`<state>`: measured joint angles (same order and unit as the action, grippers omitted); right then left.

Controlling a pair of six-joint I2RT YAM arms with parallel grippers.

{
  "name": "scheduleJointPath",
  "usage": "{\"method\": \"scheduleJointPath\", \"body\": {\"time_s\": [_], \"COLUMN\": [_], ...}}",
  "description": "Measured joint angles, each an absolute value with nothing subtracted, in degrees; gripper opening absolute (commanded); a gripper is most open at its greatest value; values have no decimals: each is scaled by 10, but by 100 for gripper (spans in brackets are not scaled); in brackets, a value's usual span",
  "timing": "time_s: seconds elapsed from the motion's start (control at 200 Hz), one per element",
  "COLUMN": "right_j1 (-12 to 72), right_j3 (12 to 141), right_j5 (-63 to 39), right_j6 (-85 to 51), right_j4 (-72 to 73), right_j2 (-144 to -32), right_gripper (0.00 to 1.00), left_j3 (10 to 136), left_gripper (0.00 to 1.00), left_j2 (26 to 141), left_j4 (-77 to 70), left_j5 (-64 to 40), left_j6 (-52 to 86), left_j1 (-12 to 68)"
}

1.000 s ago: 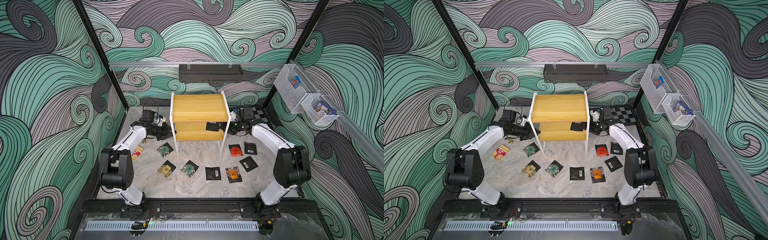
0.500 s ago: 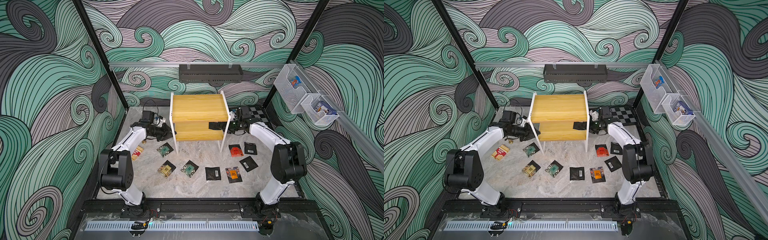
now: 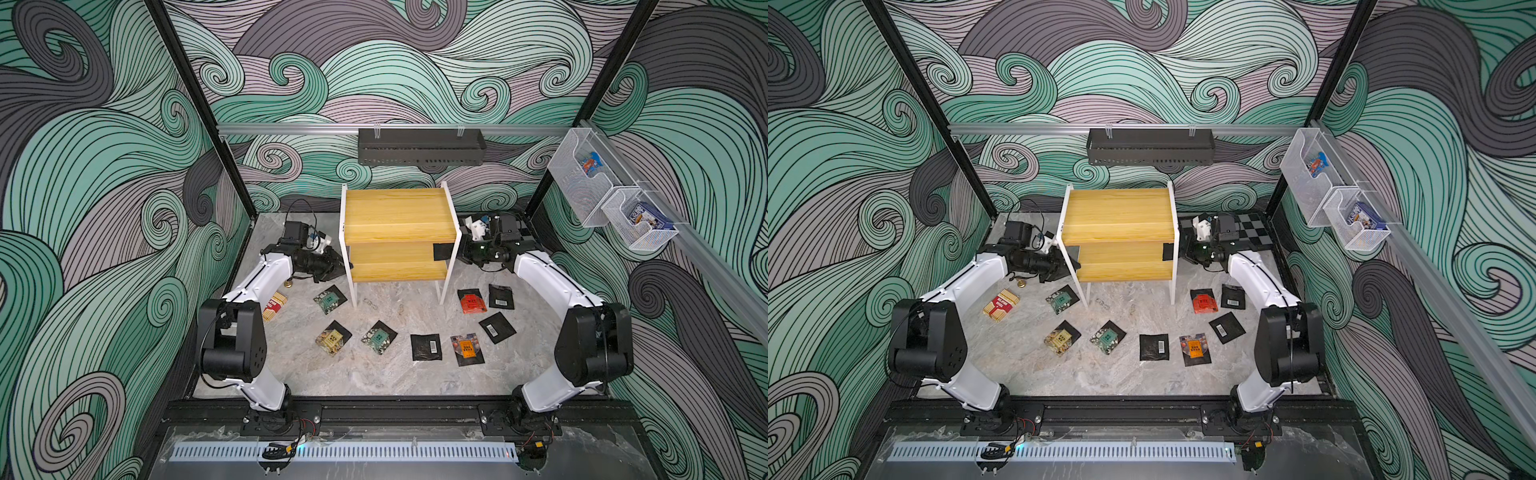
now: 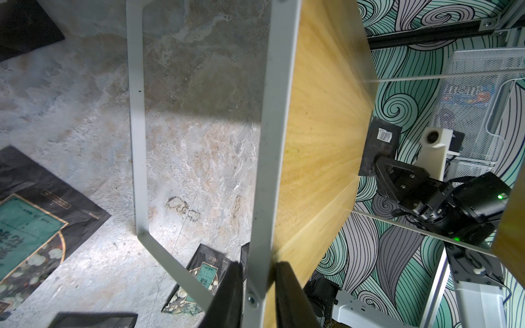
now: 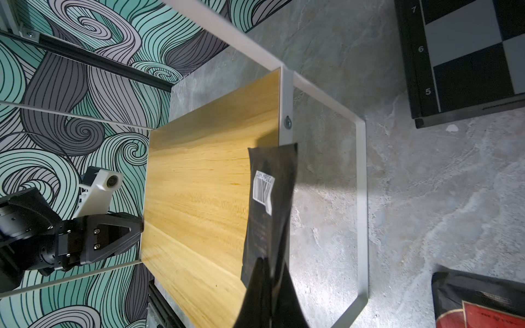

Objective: Remove the tea bags from the shelf
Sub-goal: Pick up the tea bag from the shelf, then place the tea bag at the center of the board.

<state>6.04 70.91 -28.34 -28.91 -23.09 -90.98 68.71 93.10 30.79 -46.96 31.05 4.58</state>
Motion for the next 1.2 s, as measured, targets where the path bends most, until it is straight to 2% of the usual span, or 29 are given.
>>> {"method": "scheduleJointPath", "body": {"time_s": [0.385,0.57,1.016,1.201], "right_j1": [15,-5,-70,-121], "right_j3": [671,648,581,546], "right_j5": [-277,-276,-274,-258], "right_j6": [-297,-307,-335,-358], "right_j4": [-234,-236,-251,-258], "right_j2": [-821,-784,-698,-664], "right_gripper": [0,0,0,0], "left_j3": [688,694,715,713], "left_gripper": [25,31,53,55], "left_j2": [931,931,905,878], "left_j4": [309,316,322,318], "left_j5": [-469,-469,-466,-461], "left_j6": [310,309,318,329], "left_j1": [46,46,42,30]}}
